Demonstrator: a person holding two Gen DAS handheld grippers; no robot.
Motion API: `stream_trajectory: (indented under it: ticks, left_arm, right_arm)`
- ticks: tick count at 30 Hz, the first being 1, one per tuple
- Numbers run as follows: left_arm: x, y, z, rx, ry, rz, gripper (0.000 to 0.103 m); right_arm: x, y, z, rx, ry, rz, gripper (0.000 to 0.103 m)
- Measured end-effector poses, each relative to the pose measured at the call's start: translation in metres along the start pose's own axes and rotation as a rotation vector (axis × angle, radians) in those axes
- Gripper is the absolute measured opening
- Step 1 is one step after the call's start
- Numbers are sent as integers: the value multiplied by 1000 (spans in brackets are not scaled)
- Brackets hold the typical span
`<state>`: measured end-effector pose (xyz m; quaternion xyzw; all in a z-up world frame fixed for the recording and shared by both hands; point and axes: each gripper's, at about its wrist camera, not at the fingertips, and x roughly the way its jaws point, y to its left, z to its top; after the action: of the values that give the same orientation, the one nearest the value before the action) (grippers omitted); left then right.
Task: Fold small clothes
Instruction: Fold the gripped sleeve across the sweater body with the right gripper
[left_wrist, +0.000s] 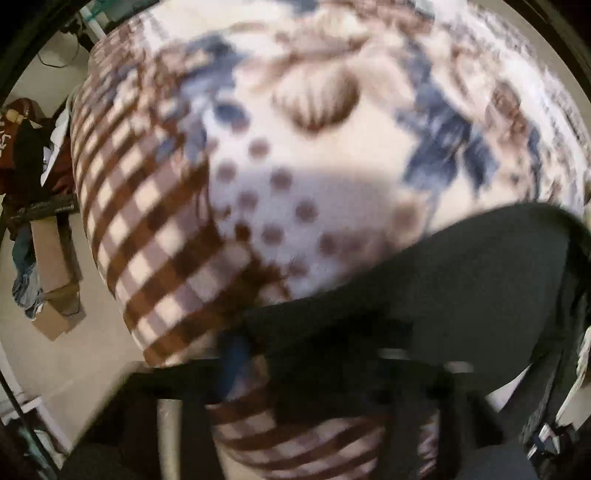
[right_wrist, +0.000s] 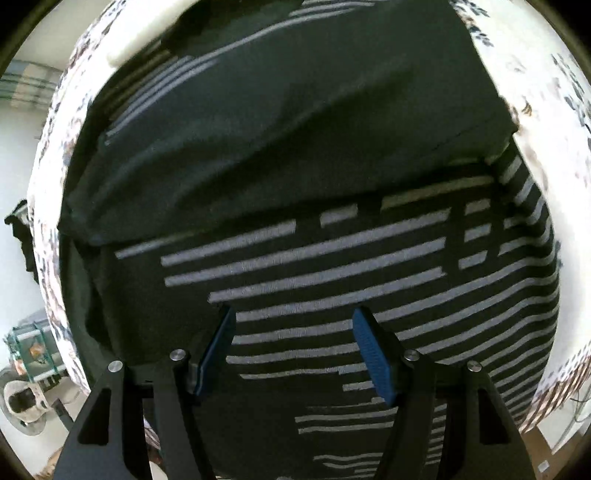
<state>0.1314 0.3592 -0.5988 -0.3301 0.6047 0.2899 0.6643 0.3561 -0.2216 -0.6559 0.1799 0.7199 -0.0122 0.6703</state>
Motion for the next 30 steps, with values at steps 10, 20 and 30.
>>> stream_trajectory:
  ticks: [10, 20, 30]
  left_arm:
    - [-97, 13, 126, -152, -352, -217, 6]
    - [-51, 67, 146, -414, -243, -295, 41]
    - [10, 42, 111, -509, -99, -452, 62]
  right_arm:
    - [-4, 56, 3, -104, -49, 25, 68]
    - [15, 116, 8, -136, -44, 14, 68]
    - [34, 148, 19, -121, -88, -82, 79]
